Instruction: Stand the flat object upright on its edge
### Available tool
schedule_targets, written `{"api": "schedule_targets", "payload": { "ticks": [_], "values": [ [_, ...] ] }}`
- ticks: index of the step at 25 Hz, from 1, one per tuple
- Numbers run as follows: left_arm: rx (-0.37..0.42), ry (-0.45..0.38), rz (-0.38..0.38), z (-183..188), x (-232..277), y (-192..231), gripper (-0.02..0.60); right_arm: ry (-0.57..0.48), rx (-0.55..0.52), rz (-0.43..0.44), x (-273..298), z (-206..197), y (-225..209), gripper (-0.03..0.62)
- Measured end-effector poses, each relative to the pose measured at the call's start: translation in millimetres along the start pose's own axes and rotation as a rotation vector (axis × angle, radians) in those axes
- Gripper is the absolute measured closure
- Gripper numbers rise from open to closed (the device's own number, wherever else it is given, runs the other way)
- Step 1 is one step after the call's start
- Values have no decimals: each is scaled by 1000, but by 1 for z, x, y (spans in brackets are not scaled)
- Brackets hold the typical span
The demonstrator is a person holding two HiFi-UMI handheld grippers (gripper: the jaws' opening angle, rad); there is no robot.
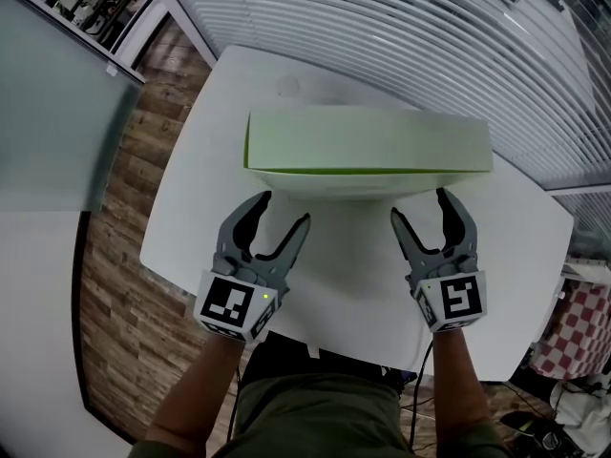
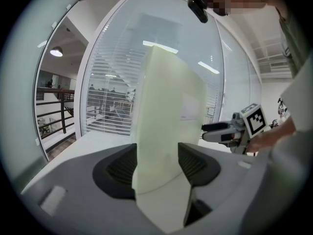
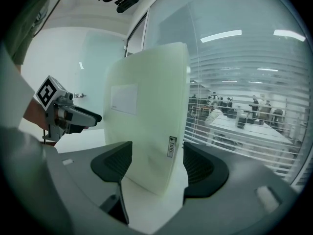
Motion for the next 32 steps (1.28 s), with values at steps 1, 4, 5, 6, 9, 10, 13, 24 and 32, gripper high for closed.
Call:
{"api": "schedule_targets", "payload": {
  "ticks": [1,4,5,6,9,10,13,24,32],
  "values": [
    [-3,-1,0,0,-2,1,342,1,-1,-2,-1,1,1,281],
    [-9,-1,-1,0,-6,1,342,6,-1,-7,-4,-1,4,281],
    [-10,0,-1,-1,-7,0,342,7,0,-9,-6,-3,4,281],
    [-9,0,-2,-2,-8,-2,342,6,3,-10,-8,-5,4,281],
    [-5,-1,-5,-3,-11,-5,342,-1,7,-17,-13,-8,4,281],
    [-4,-1,-6,-3,-13,-6,342,-3,7,-21,-15,-9,4,281],
    [3,0,-8,-3,-21,-8,342,-10,15,-28,-22,-7,6,281],
    [23,0,-18,7,-52,-24,352,2,32,44,-50,7,27,286],
    [47,-8,-49,17,-67,-38,408,-40,38,110,-64,27,48,342]
  ]
}}
Point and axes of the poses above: the fingertips, and each gripper's own axes: x forward along the fingers, y to its left, z out of its top, the point moved 4 cm from there along -x, backward along the fingers, and after that the axes turned 11 degrees about x, right-handed, at the moved point
